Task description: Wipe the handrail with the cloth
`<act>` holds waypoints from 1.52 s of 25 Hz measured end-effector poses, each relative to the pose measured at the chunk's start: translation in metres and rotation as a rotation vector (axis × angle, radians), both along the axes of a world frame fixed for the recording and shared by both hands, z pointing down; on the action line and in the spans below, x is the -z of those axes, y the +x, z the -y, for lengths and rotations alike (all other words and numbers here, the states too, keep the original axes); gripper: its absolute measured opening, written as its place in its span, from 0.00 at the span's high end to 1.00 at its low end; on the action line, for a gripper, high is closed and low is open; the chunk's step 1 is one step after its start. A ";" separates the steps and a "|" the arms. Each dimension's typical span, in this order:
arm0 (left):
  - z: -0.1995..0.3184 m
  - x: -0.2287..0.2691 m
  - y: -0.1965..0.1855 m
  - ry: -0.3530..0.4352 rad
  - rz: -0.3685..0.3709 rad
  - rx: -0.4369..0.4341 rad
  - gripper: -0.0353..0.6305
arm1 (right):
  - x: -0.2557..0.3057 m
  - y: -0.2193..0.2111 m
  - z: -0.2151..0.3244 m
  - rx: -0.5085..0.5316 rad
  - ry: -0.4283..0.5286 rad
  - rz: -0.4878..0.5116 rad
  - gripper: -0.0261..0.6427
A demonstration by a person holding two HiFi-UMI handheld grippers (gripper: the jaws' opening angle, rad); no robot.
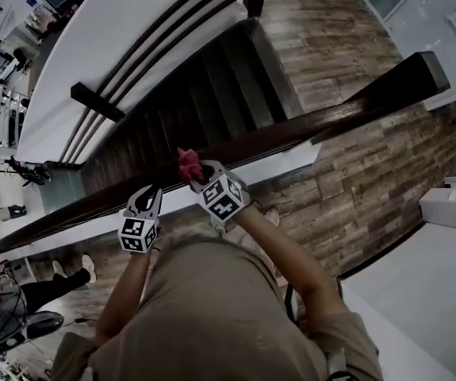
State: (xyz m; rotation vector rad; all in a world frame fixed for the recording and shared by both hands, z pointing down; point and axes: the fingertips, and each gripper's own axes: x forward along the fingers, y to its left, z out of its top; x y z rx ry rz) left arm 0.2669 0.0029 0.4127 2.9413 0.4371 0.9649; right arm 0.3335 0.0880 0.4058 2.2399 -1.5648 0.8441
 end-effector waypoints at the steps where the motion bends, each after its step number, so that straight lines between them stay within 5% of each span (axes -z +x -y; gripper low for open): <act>1: -0.006 0.002 0.003 -0.004 -0.006 0.005 0.84 | 0.000 0.001 -0.001 0.014 -0.005 0.008 0.81; 14: -0.109 0.016 0.059 -0.037 -0.024 0.136 0.84 | 0.003 0.053 -0.085 0.160 -0.066 0.052 0.81; 38: -0.264 0.028 0.166 0.000 -0.052 0.138 0.84 | 0.005 0.154 -0.242 0.166 -0.058 0.098 0.81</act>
